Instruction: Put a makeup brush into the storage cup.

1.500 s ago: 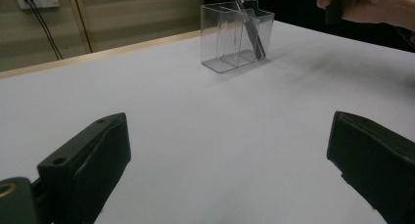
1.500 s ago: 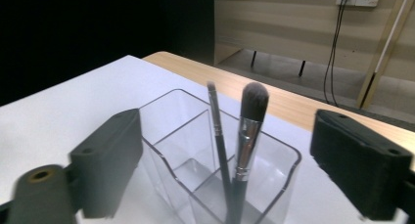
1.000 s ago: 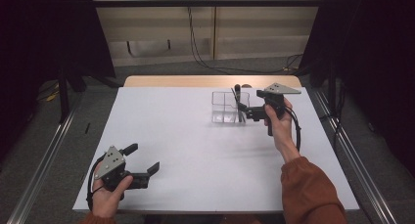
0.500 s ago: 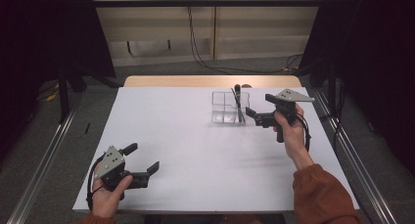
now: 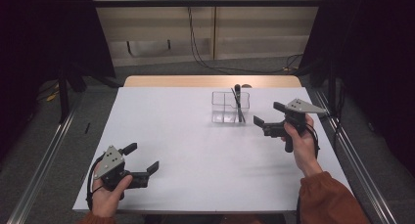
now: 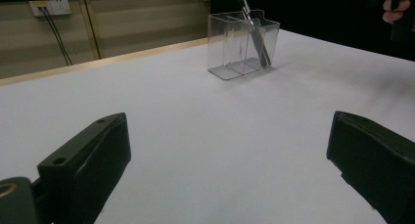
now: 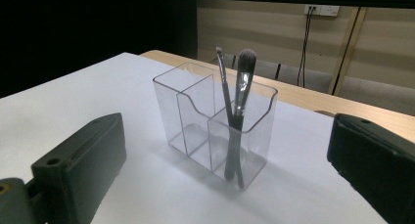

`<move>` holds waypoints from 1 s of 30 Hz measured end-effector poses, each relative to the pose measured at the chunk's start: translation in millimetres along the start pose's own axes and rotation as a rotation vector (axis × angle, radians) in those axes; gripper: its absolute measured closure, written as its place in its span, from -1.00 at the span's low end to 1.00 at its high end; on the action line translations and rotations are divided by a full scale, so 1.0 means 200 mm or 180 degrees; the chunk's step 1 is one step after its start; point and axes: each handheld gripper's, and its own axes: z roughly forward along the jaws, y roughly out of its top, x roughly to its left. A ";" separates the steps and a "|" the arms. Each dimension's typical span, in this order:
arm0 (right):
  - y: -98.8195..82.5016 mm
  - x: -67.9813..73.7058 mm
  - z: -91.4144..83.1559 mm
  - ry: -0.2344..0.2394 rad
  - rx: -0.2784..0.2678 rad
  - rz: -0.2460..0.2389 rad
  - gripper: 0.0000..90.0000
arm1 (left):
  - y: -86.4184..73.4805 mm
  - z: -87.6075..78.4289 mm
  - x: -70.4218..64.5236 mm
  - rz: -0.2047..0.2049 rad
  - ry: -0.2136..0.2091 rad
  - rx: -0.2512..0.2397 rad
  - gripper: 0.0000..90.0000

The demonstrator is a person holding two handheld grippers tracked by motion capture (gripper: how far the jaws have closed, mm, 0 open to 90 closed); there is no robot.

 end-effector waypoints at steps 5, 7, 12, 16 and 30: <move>-0.04 0.01 -0.06 -0.0089 0.0019 -0.0057 -0.99 | 0.00 0.00 0.00 -0.0008 0.0020 0.0000 -0.94; -0.06 0.00 -0.09 -0.0085 0.0019 -0.0020 -0.99 | 0.00 0.00 0.00 0.0001 0.0019 0.0000 -0.94; -0.10 0.01 -0.15 -0.0118 0.0047 -0.0041 -1.00 | 0.00 -0.01 0.00 0.0006 0.0018 -0.0002 -0.94; -0.12 0.02 -0.19 -0.0143 0.0051 -0.0047 -1.00 | 0.00 -0.01 -0.01 0.0002 0.0019 -0.0001 -0.94; -0.22 0.06 -0.31 -0.0210 0.0038 -0.0021 -0.99 | 0.00 -0.02 -0.01 0.0010 0.0021 -0.0003 -0.94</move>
